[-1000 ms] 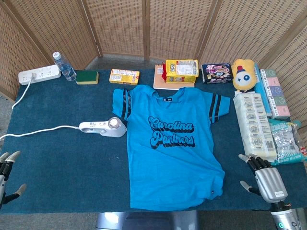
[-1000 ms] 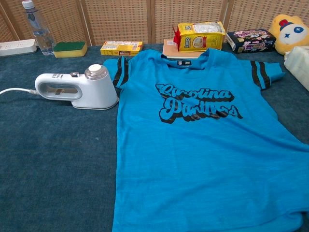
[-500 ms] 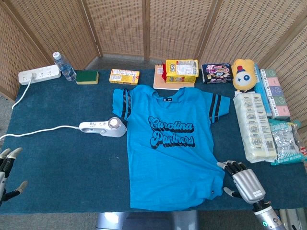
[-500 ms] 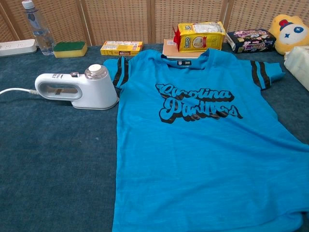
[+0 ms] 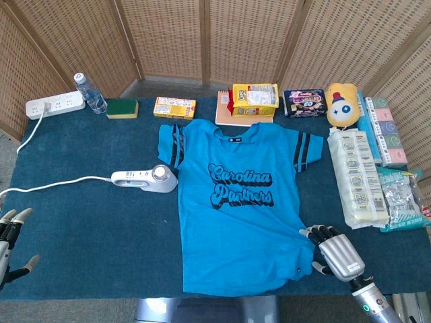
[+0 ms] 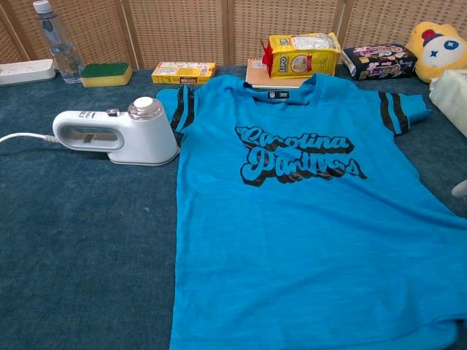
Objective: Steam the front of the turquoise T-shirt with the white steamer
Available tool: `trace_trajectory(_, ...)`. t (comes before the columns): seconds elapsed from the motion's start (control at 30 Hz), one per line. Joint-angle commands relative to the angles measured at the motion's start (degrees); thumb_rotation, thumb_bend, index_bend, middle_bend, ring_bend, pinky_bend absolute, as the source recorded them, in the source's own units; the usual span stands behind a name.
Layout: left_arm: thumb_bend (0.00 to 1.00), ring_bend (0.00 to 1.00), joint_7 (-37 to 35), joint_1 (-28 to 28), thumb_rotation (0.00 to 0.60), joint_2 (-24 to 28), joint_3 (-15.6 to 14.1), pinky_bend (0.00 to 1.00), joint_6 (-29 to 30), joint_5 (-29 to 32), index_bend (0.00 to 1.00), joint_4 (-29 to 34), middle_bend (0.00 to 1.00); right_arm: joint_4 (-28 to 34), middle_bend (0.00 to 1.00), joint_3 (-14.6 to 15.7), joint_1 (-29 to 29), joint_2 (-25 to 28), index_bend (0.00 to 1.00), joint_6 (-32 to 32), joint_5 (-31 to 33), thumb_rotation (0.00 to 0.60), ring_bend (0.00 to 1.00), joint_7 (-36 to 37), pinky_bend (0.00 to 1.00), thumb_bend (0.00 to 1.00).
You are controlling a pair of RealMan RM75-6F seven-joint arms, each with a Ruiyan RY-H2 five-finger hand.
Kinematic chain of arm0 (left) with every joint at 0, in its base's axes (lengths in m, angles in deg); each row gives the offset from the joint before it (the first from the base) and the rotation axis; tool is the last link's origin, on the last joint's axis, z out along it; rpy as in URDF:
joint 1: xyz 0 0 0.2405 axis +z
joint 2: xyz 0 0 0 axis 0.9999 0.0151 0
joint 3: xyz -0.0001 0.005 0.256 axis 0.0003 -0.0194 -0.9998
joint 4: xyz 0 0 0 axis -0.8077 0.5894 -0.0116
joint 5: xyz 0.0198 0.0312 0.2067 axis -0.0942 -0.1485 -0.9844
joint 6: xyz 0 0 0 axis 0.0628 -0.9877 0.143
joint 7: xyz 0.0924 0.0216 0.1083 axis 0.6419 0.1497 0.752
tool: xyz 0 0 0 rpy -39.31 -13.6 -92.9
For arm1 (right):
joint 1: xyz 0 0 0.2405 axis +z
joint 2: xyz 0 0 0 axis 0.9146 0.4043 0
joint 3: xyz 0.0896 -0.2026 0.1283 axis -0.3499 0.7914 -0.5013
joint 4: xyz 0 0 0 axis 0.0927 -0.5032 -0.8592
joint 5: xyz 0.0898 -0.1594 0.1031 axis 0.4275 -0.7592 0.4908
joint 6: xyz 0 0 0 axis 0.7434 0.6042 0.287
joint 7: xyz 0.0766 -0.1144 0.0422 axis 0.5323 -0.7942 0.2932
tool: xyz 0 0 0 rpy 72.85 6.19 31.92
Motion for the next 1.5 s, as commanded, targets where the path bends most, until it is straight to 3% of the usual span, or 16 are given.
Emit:
trace_trajectory(0.03,0.26,0.03,0.50,-0.19,0.600,-0.10,0.00,0.23,-0.20,-0.16,0.00,0.45,0.13,-0.25,0.30,0.24,0.04,0.46,0.24,0.09,0.02,0.600,0.26,0.11,0.34,0.21)
trace_trajectory(0.37,0.26,0.03,2.42,-0.18,0.600,-0.06,-0.17,0.23,0.01,-0.62,0.00,2.16,0.13,-1.87,0.30,0.88,-0.15,1.40,0.25,0.85,0.29,0.600,0.26,1.73,0.34,0.21)
trace_trajectory(0.67,0.26,0.03,2.37,0.23,0.600,0.14,-0.44,0.23,0.52,-0.65,0.00,2.29,0.13,-4.14,0.30,0.75,0.97,-0.60,0.26,0.09,0.02,0.600,0.26,2.71,0.34,0.21)
trace_trajectory(1.0,0.26,0.03,-0.82,0.87,0.600,0.37,-0.65,0.23,1.08,0.06,0.00,-0.16,0.13,-2.63,0.31,0.93,3.67,-3.74,0.28,-2.97,-1.28,0.600,0.28,0.67,0.35,0.21)
trace_trajectory(1.37,0.26,0.03,-4.47,0.74,0.600,-0.43,-0.30,0.23,0.57,1.07,0.00,-3.47,0.13,2.86,0.38,0.37,6.40,-5.66,0.38,-5.05,-2.32,0.600,0.39,-2.52,0.49,0.21)
trace_trajectory(1.5,0.26,0.03,-5.36,0.44,0.600,-0.87,-0.18,0.23,-0.08,1.39,0.00,-4.54,0.13,3.71,0.42,-0.33,6.88,-6.95,0.46,-4.87,-2.41,0.600,0.44,-4.22,0.57,0.27)
